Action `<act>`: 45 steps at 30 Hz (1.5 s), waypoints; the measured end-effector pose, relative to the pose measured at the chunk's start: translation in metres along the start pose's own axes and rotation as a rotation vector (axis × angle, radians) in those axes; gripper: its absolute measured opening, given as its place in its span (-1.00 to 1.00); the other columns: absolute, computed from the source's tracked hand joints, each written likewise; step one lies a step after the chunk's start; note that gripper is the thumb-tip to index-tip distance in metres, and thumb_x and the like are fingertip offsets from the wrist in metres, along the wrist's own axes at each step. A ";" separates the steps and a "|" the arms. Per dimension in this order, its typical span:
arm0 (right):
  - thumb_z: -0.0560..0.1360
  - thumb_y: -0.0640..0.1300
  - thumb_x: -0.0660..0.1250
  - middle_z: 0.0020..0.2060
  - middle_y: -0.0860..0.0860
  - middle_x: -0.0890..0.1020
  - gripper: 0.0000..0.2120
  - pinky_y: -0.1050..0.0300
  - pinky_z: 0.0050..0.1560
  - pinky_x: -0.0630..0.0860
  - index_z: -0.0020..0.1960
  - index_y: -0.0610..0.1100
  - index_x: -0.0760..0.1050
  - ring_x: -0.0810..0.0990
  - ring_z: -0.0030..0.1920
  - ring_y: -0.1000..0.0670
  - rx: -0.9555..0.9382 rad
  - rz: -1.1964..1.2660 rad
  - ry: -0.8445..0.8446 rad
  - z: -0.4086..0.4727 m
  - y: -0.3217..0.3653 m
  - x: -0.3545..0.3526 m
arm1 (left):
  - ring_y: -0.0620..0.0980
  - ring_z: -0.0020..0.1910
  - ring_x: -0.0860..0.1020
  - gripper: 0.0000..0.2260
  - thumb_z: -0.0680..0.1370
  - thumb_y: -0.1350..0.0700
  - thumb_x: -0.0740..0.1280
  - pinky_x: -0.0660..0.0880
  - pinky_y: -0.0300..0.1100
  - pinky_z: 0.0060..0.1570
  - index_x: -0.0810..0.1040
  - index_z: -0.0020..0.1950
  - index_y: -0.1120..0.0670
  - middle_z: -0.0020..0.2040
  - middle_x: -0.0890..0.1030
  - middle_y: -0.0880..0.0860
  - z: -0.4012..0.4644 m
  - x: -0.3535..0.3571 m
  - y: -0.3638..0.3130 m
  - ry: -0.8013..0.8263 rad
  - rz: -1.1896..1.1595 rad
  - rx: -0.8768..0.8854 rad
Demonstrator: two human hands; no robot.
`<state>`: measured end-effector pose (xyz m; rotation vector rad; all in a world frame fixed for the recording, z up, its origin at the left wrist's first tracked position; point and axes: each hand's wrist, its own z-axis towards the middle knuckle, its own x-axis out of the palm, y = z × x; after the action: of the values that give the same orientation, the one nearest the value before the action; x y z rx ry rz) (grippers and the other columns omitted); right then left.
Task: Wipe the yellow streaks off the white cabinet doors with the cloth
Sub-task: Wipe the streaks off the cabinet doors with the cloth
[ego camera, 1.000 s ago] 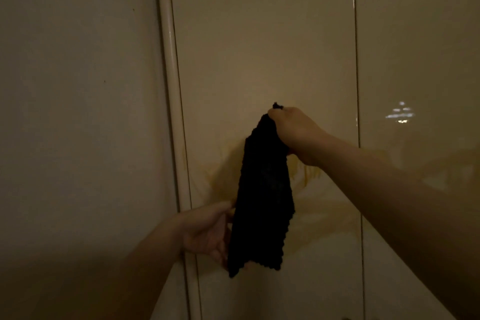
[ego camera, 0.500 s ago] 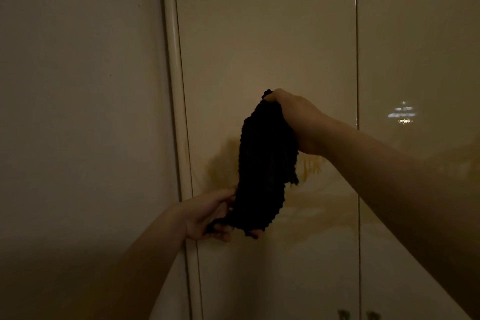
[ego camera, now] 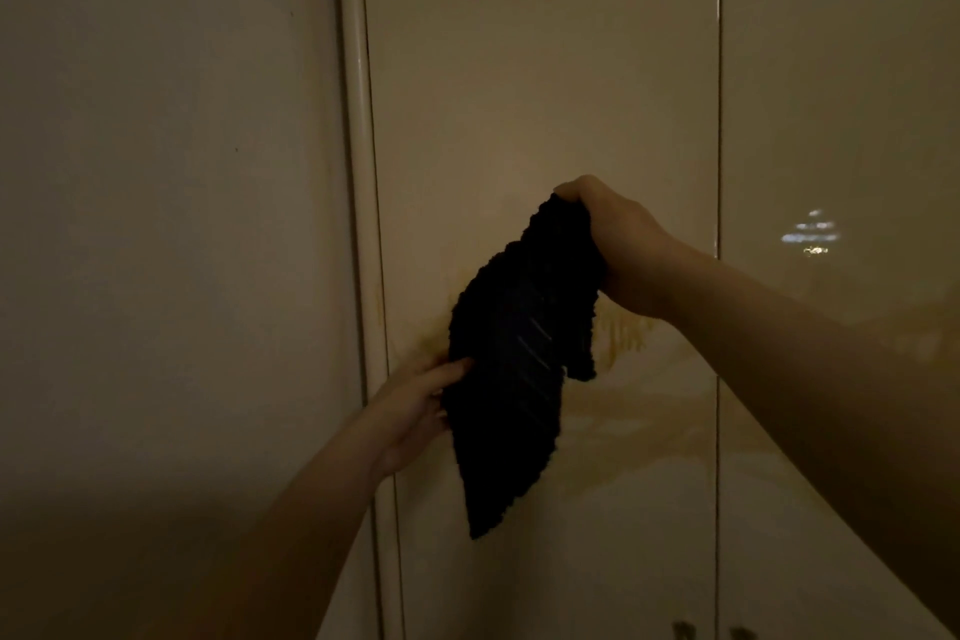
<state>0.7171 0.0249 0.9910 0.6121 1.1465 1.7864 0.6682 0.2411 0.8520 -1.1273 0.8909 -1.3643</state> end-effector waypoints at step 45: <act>0.64 0.07 0.10 0.35 0.03 0.50 -0.54 0.24 0.23 0.34 0.53 0.09 0.17 0.48 0.27 0.04 -0.319 -0.527 -0.347 0.021 -0.118 0.007 | -0.01 -0.41 0.67 -0.90 0.64 0.11 0.24 0.50 -0.24 -0.53 0.47 0.11 0.10 -0.23 0.70 0.11 0.050 -0.037 -0.038 -0.733 -0.068 0.140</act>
<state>0.7802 0.0600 0.8947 0.3646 0.6825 1.3060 0.7036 0.2865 0.8960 -1.4134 0.2231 -0.9272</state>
